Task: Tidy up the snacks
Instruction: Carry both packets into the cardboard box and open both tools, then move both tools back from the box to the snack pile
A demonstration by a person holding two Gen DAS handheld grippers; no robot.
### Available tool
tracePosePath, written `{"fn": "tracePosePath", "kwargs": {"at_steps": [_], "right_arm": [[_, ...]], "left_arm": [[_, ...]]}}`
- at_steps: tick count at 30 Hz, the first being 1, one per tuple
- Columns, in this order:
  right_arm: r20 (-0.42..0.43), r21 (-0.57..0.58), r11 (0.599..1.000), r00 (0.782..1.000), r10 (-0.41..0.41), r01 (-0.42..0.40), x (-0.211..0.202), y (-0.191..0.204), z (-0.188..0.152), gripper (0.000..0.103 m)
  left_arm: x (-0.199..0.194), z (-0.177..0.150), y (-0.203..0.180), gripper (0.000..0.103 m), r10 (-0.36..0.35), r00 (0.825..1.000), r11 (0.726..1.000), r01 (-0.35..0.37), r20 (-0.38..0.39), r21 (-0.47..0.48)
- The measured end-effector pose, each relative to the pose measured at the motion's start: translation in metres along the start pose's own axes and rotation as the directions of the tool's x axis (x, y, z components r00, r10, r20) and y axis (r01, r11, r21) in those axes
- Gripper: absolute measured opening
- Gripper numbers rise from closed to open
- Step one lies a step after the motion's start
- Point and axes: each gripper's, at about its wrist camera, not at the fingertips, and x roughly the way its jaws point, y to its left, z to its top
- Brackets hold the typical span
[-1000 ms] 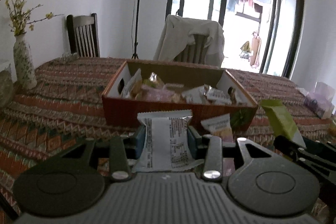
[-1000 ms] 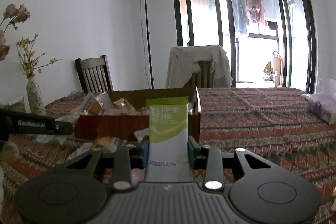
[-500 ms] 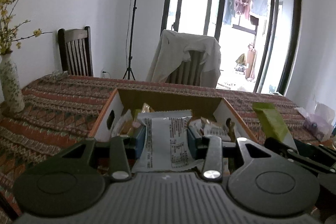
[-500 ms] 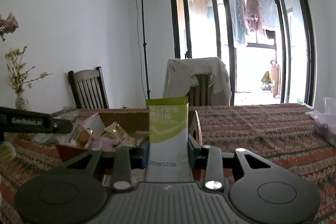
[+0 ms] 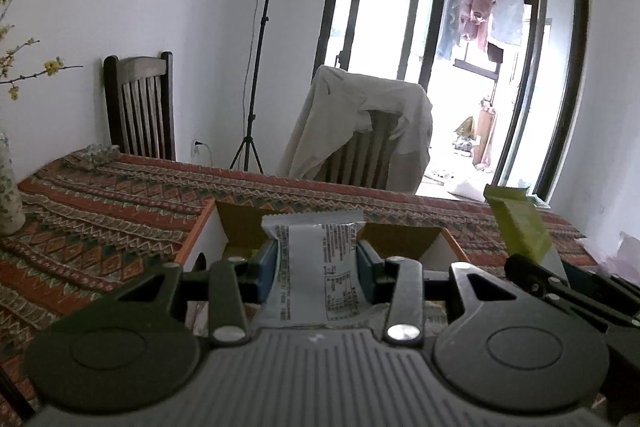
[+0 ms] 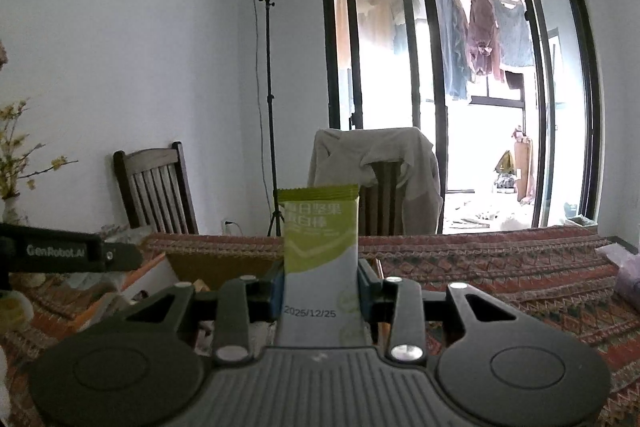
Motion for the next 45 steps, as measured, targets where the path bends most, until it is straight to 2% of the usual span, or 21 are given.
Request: {"fn": "tracePosePath", "kwargs": {"at_steps": [6, 10, 14, 17, 23, 25, 27, 28, 29, 30, 31, 32, 35, 45], "right_arm": [[-0.013, 0.019, 1.000, 1.000, 0.009, -0.009, 0.040, 0.006, 0.000, 0.035], [-0.009, 0.021, 0.999, 1.000, 0.026, -0.026, 0.058, 0.007, -0.011, 0.035], [-0.051, 0.019, 0.999, 0.998, 0.040, -0.039, 0.069, 0.003, -0.020, 0.035], [-0.063, 0.024, 0.999, 0.997, 0.047, -0.045, 0.072, 0.000, -0.024, 0.035], [-0.081, 0.014, 0.998, 0.995, 0.062, -0.061, 0.076, 0.003, -0.028, 0.036], [-0.089, 0.017, 0.998, 0.994, 0.065, -0.063, 0.078, 0.002, -0.028, 0.037], [-0.093, 0.018, 0.998, 0.994, 0.061, -0.060, 0.077, 0.003, -0.028, 0.041], [-0.095, 0.017, 0.998, 0.994, 0.062, -0.061, 0.077, 0.002, -0.028, 0.043], [-0.099, 0.023, 0.998, 0.993, 0.065, -0.063, 0.077, 0.001, -0.028, 0.059], [-0.100, 0.032, 0.997, 0.993, 0.069, -0.066, 0.077, 0.000, -0.028, 0.084], [-0.098, 0.036, 0.997, 0.993, 0.072, -0.069, 0.076, 0.000, -0.028, 0.094], [-0.091, 0.035, 0.997, 0.993, 0.071, -0.068, 0.074, 0.000, -0.029, 0.103], [-0.085, 0.034, 0.997, 0.994, 0.065, -0.063, 0.070, -0.001, -0.028, 0.103], [-0.086, 0.041, 0.998, 0.995, 0.049, -0.046, 0.066, -0.005, -0.026, 0.103]], "left_arm": [[0.037, 0.000, 0.006, 0.042, 0.018, 1.000, 0.999, -0.018, -0.016, -0.027], [0.054, -0.011, 0.008, 0.042, 0.048, 0.999, 0.999, -0.048, -0.013, 0.004], [0.072, -0.019, 0.014, 0.042, 0.073, 0.996, 0.997, -0.073, -0.049, 0.005], [0.076, -0.023, 0.016, 0.042, 0.092, 0.994, 0.996, -0.091, -0.060, 0.013], [0.077, -0.027, 0.014, 0.042, 0.079, 0.996, 0.996, -0.078, -0.049, 0.031], [0.076, -0.026, 0.016, 0.046, 0.074, 0.996, 0.997, -0.073, -0.045, 0.025], [0.072, -0.025, 0.018, 0.053, 0.064, 0.998, 0.998, -0.064, -0.027, 0.015], [0.070, -0.025, 0.020, 0.065, 0.059, 0.998, 0.998, -0.059, -0.017, 0.010], [0.068, -0.024, 0.021, 0.074, 0.058, 0.998, 0.998, -0.058, -0.004, 0.006], [0.064, -0.024, 0.022, 0.090, 0.063, 0.998, 0.998, -0.063, 0.017, 0.003], [0.062, -0.024, 0.022, 0.101, 0.071, 0.997, 0.997, -0.071, 0.032, -0.001], [0.058, -0.024, 0.022, 0.103, 0.073, 0.996, 0.997, -0.073, 0.051, -0.006], [0.053, -0.022, 0.026, 0.103, 0.060, 0.995, 0.998, -0.058, 0.078, -0.030], [0.053, -0.017, 0.035, 0.103, 0.062, 0.996, 0.994, -0.056, 0.065, -0.093]]}}
